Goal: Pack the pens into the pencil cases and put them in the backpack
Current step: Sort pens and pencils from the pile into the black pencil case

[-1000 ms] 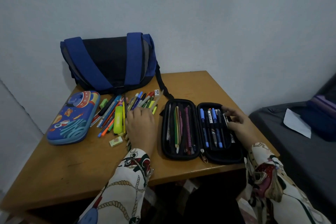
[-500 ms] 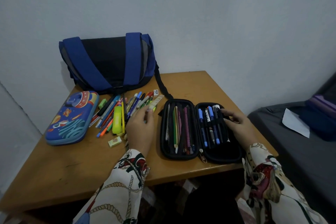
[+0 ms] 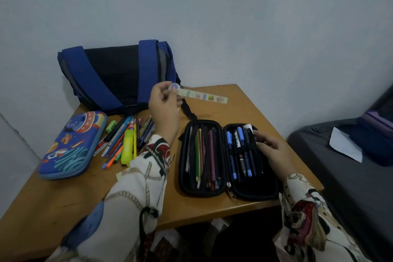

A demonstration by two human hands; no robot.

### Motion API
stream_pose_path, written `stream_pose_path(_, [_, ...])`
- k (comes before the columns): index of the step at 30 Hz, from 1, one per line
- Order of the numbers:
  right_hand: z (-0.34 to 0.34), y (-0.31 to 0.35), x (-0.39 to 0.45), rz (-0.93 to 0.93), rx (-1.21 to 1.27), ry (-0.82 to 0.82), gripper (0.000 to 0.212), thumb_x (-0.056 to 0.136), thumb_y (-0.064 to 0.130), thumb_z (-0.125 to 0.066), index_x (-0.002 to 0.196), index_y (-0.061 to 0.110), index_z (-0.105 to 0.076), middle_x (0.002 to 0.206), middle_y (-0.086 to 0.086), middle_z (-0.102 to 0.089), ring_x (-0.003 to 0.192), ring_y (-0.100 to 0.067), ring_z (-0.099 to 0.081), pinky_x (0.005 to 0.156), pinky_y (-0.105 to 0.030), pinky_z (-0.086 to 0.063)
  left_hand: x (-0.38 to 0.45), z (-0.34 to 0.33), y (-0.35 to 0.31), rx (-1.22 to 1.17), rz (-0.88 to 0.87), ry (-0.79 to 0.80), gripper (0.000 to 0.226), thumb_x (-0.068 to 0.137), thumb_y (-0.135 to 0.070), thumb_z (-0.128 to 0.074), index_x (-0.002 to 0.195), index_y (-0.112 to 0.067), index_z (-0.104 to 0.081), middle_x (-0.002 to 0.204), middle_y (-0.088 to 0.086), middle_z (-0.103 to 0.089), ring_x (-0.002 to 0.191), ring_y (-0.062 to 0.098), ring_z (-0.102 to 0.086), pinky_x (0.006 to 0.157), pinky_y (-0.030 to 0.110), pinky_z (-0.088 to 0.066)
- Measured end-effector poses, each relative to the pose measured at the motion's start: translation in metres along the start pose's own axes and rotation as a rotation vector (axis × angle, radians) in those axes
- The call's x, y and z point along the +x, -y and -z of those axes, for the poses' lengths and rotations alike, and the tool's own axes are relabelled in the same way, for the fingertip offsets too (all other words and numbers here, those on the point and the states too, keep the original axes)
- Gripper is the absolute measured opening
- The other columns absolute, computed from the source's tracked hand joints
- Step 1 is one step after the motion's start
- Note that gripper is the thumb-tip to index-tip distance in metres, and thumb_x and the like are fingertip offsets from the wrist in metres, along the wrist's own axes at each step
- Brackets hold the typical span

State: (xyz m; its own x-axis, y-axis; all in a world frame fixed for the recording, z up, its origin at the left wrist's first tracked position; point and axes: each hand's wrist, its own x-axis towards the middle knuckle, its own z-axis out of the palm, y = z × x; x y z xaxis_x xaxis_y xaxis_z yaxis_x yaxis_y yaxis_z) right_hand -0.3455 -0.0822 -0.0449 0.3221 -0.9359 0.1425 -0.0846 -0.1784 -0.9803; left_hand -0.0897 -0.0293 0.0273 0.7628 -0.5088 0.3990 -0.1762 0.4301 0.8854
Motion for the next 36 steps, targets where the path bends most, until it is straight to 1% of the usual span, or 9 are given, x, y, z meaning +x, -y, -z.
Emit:
stream_pose_path(5, [0.002, 0.000, 0.000, 0.020, -0.039, 0.012, 0.050, 0.085, -0.013, -0.056, 0.112, 0.027, -0.071, 0.090, 0.007, -0.072, 0.091, -0.011, -0.068, 0.080, -0.024, -0.053, 0.026, -0.035, 0.017, 0.161, -0.009, 0.200, 0.014, 0.097, -0.010, -0.054, 0.101, -0.020, -0.063, 0.081, -0.003, -0.061, 0.066, 0.008, -0.059, 0.066, 0.028, -0.057])
stream_pose_path(8, [0.002, 0.003, -0.001, 0.066, -0.067, 0.024, 0.043, 0.083, -0.006, -0.069, 0.115, 0.022, -0.069, 0.092, 0.007, -0.070, 0.085, 0.005, -0.065, 0.075, -0.008, -0.047, 0.037, -0.052, 0.021, 0.209, -0.030, 0.286, 0.015, 0.097, -0.011, -0.053, 0.103, -0.019, -0.064, 0.082, -0.003, -0.060, 0.066, 0.010, -0.058, 0.062, 0.025, -0.054])
stream_pose_path(15, [0.004, -0.003, 0.004, 0.082, -0.107, 0.013, 0.043, 0.080, 0.000, -0.075, 0.110, 0.030, -0.068, 0.091, 0.011, -0.070, 0.084, 0.008, -0.061, 0.074, -0.007, -0.044, 0.064, -0.082, 0.021, 0.213, -0.025, 0.291, 0.015, 0.096, -0.007, -0.056, 0.102, -0.014, -0.067, 0.081, -0.001, -0.062, 0.061, 0.010, -0.056, 0.057, 0.021, -0.053])
stream_pose_path(21, [0.005, -0.005, 0.005, 0.108, -0.109, 0.022, 0.046, 0.080, 0.003, -0.075, 0.107, 0.040, -0.066, 0.091, 0.011, -0.069, 0.083, 0.008, -0.060, 0.072, -0.003, -0.042, 0.065, -0.095, 0.038, 0.321, 0.031, 0.407, 0.018, 0.094, -0.002, -0.054, 0.101, -0.011, -0.069, 0.091, 0.006, -0.066, 0.065, 0.010, -0.057, 0.055, 0.014, -0.049])
stream_pose_path(23, [0.005, -0.005, 0.005, 0.110, -0.116, 0.030, 0.046, 0.081, 0.005, -0.076, 0.107, 0.041, -0.066, 0.091, 0.011, -0.069, 0.084, 0.007, -0.060, 0.073, -0.006, -0.043, 0.062, -0.100, 0.043, 0.330, 0.046, 0.433, 0.018, 0.094, -0.002, -0.055, 0.105, -0.006, -0.069, 0.100, 0.013, -0.068, 0.073, 0.012, -0.057, 0.061, 0.015, -0.050])
stream_pose_path(26, [0.006, -0.008, 0.006, 0.102, -0.119, 0.043, 0.045, 0.081, 0.007, -0.076, 0.108, 0.043, -0.065, 0.094, 0.010, -0.069, 0.091, 0.002, -0.061, 0.075, -0.009, -0.045, 0.061, -0.108, 0.048, 0.337, 0.077, 0.456, 0.021, 0.095, -0.004, -0.054, 0.111, -0.005, -0.069, 0.113, 0.015, -0.067, 0.089, 0.025, -0.061, 0.079, 0.029, -0.055])
stream_pose_path(29, [0.007, -0.015, 0.008, 0.093, -0.164, 0.040, 0.047, 0.081, 0.013, -0.077, 0.112, 0.047, -0.064, 0.096, 0.016, -0.068, 0.108, -0.016, -0.057, 0.092, -0.030, -0.045, 0.056, -0.115, 0.048, 0.385, 0.110, 0.444, 0.025, 0.097, -0.005, -0.050, 0.115, -0.007, -0.067, 0.115, 0.009, -0.066, 0.107, 0.027, -0.061, 0.094, 0.035, -0.051])
stream_pose_path(33, [0.006, -0.017, 0.009, 0.085, -0.173, 0.042, 0.047, 0.080, 0.017, -0.078, 0.115, 0.046, -0.063, 0.096, 0.015, -0.068, 0.111, -0.020, -0.057, 0.092, -0.030, -0.043, 0.041, -0.120, 0.051, 0.330, 0.217, 0.419, 0.025, 0.098, -0.006, -0.048, 0.115, -0.008, -0.066, 0.112, 0.009, -0.064, 0.099, 0.019, -0.056, 0.088, 0.032, -0.049])
stream_pose_path(36, [0.004, -0.016, 0.008, 0.085, -0.196, 0.027, 0.048, 0.075, 0.031, -0.078, 0.120, 0.043, -0.063, 0.097, 0.017, -0.068, 0.111, -0.022, -0.056, 0.094, -0.039, -0.043, 0.033, -0.121, 0.053, 0.407, 0.298, 0.524, 0.027, 0.097, -0.004, -0.050, 0.120, -0.008, -0.064, 0.111, 0.011, -0.064, 0.094, 0.021, -0.056, 0.082, 0.033, -0.051])
